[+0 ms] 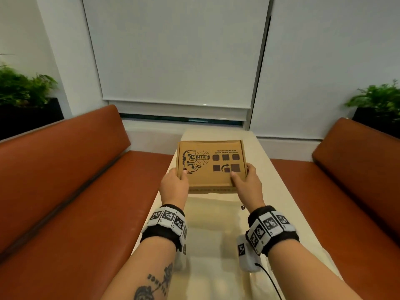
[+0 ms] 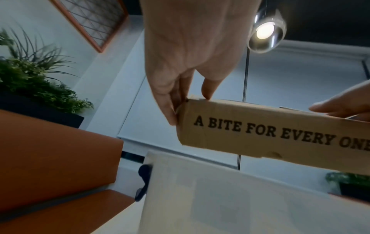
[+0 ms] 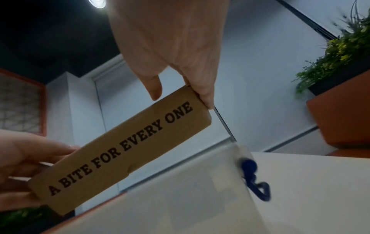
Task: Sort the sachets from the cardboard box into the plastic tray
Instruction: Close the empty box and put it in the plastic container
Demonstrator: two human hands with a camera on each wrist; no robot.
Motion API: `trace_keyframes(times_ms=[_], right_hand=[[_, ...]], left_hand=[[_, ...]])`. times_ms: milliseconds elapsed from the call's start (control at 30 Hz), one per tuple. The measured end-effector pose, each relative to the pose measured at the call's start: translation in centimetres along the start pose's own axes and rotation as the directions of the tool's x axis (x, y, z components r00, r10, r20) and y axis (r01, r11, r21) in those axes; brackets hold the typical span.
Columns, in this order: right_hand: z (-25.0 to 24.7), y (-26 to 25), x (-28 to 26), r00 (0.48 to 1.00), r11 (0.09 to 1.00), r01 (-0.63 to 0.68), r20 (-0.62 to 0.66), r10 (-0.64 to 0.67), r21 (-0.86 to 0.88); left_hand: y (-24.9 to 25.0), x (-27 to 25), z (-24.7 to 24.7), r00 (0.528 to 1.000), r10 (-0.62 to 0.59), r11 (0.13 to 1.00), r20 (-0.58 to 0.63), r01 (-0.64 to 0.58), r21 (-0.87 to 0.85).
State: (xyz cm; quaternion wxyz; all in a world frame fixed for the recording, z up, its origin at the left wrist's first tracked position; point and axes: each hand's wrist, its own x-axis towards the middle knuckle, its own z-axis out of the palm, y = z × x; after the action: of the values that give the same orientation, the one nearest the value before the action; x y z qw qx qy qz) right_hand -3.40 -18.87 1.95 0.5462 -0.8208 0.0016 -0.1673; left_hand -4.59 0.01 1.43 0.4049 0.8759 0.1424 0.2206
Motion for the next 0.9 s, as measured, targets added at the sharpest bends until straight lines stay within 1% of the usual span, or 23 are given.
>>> trace_keyframes(times_ms=[100,200,267,300,333,400,433,567,600,667,700,900], right_hand=[[1.0,1.7,1.0,0.998,0.994,-0.009,0.065,0.016,-0.107],[2.0,3.4,1.5,0.985,0.966,0.001,0.167,0.043,-0.259],[2.5,3.9,1.6,0.979,0.94,-0.027,0.18,0.093,-0.339],[2.7,4.1,1.7,0.98,0.913,-0.027,0.17,0.104,-0.408],[2.9,4.1,1.7,0.982,0.859,-0.011,0.158,0.106,-0.511],[3.1,4.3,1.6,0.984,0.698,0.038,0.147,0.097,-0.715],[3.2,4.5,1.5,0.985,0.65,0.053,0.147,0.091,-0.758],[3.6,4.9,1.6,0.984,0.555,0.116,0.172,0.05,-0.824],[3.6,5.0,1.7,0.982,0.539,0.127,0.181,0.049,-0.833],[3.9,5.2,1.8,0.979,0.524,0.138,0.197,0.059,-0.841],[4.0,5.4,1.8,0.976,0.516,0.141,0.205,0.069,-0.845],[4.4,5.7,2.1,0.958,0.479,0.155,0.249,0.14,-0.864]], left_hand=[[-0.6,0.9,1.4,0.999,-0.017,0.999,0.043,0.015,0.045],[-1.2,1.4,2.3,0.996,-0.033,0.984,0.082,0.018,0.179],[-1.5,1.7,2.8,0.99,-0.064,0.961,0.124,0.028,0.273],[-1.6,1.9,3.0,0.988,-0.073,0.953,0.137,0.028,0.302],[-1.7,2.0,3.3,0.986,-0.079,0.948,0.145,0.029,0.318],[-1.8,2.4,3.7,0.984,-0.097,0.939,0.149,0.041,0.342],[-1.9,2.6,4.0,0.984,-0.102,0.934,0.147,0.043,0.354],[-2.5,2.4,5.0,0.988,-0.087,0.898,0.131,0.021,0.439],[-2.8,2.3,5.2,0.99,-0.074,0.865,0.121,0.003,0.502],[-3.2,2.1,5.5,0.994,-0.051,0.766,0.102,-0.026,0.642],[-3.2,2.1,5.6,0.993,-0.054,0.735,0.104,-0.031,0.677],[-2.9,3.0,6.0,0.963,-0.176,0.66,0.206,-0.04,0.75]])
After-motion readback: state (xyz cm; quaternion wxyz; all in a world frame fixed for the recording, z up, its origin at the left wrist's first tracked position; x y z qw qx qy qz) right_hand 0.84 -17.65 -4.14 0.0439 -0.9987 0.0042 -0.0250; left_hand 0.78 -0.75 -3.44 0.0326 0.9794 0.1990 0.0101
